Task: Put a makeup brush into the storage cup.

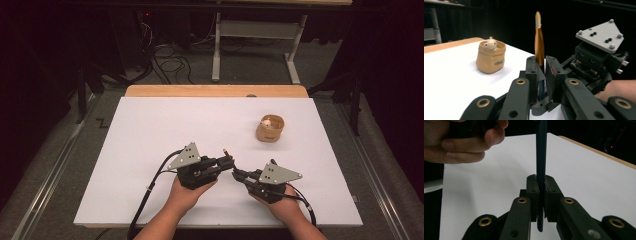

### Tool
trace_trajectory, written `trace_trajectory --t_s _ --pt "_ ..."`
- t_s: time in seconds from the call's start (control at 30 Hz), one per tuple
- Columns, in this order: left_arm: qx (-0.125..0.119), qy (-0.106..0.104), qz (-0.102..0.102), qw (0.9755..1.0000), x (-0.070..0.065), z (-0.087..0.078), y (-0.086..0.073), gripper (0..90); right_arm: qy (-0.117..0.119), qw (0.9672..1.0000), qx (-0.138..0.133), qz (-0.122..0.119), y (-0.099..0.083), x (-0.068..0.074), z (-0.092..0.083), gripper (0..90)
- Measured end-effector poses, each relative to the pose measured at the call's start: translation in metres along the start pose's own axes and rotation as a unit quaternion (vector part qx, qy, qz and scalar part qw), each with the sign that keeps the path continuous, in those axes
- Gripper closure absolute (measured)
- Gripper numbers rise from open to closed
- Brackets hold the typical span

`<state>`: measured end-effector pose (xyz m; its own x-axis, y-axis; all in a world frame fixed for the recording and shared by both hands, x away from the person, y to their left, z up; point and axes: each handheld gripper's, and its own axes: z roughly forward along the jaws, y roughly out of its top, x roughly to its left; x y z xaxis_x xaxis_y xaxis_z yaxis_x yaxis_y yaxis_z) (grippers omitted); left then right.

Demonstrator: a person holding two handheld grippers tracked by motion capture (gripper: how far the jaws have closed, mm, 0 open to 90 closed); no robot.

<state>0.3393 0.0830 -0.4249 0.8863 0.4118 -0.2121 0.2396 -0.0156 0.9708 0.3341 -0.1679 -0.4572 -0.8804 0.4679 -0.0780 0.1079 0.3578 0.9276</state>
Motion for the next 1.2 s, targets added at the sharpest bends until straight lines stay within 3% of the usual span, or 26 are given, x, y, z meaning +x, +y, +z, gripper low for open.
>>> trace_trajectory --t_s 0.17,0.33,0.7,0.97,1.2 --pt "-0.002 -0.004 0.013 0.9999 -0.0027 0.0 0.0003 82.7 0.001 1.0 -0.004 -0.009 -0.0005 -0.0003 0.0004 84.7" --pt "-0.003 0.001 0.021 0.9998 -0.0039 -0.0011 0.0005 82.8 0.0 1.0 -0.004 -0.001 -0.0004 -0.0014 0.0002 82.5" --pt "-0.006 0.011 0.027 0.9995 -0.0034 -0.0057 0.003 82.8 0.008 1.0 0.002 0.005 -0.0002 -0.002 -0.0004 69.8" --pt "0.02 0.031 0.043 0.9984 -0.0037 -0.006 0.0005 82.8 0.013 0.9999 0.002 0.007 0.0003 -0.0012 -0.0015 64.4" --pt "0.047 0.05 0.041 0.9968 -0.0053 -0.0027 -0.0016 82.8 0.009 0.9998 -0.006 0.015 0.0018 0.0001 -0.0018 60.0"
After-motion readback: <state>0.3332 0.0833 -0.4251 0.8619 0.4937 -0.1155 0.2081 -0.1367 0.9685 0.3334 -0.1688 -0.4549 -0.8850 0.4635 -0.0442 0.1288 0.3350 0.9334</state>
